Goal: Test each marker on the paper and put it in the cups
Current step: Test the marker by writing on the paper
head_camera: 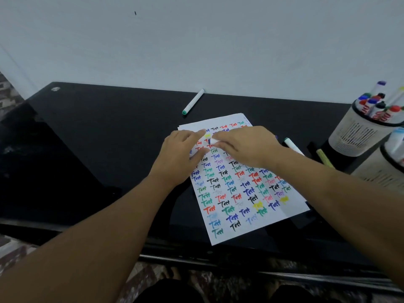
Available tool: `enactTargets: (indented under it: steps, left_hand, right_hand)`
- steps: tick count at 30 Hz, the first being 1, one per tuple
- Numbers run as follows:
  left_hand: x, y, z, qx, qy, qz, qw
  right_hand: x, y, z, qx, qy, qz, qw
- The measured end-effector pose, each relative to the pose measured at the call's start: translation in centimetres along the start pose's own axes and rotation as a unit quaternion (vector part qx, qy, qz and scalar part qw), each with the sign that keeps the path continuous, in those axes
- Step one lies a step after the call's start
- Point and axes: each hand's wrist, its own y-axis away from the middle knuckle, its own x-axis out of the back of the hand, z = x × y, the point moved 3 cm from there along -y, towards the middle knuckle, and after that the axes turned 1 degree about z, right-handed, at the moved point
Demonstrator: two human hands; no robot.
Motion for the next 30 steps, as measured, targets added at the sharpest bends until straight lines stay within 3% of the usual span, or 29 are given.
enactTargets:
  steps: [7, 11, 14, 18, 22, 24, 27, 30]
  left_hand:
    - [-0.3, 0.2, -0.1, -0.104, -0.019, 0.052, 0.993]
    - [-0.3, 0.1, -0.2, -0.082, -0.014, 0.038, 0.996]
    - [-0.3, 0.0, -0.4, -0.039, -0.009, 0.016, 0.999]
    - [-0.4, -0.1, -0.6, -0.016, -0.001, -0.01, 1.0]
    - [-0.4, 0.1, -0.5, 0.013, 0.024, -0.02, 0.999]
    - [-0.2, 0.0, -0.4, 0.035, 0.033, -0.038, 0.998]
    - [0.1, -0.2, 0.1, 0.073, 0.039, -0.099, 0.992]
    - [0.8, 0.0, 1.9, 0.074, 0.016, -0.098, 0.992]
  right_hand:
    - [-0.4, 0.3, -0.6, -0.017, 0.021, -0.001, 1.0]
    - [-0.5, 0.5, -0.8, -0.039, -0.005, -0.011, 0.999]
    - [0.1, 1.6, -0.1, -0.095, -0.119, 0.002, 0.988]
    - [0.9, 4.5, 1.4, -0.158, -0.294, 0.05, 0.941]
    - [0.6, 8.3, 2.7, -0.241, -0.508, 0.12, 0.818]
    - [0.2, 10.2, 3.1, -0.247, -0.561, 0.132, 0.779]
    - [-0.4, 13.1, 3.0, -0.249, -0.554, 0.162, 0.778]
    - [-0.9, 15.5, 2.7, -0.245, -0.561, 0.208, 0.763]
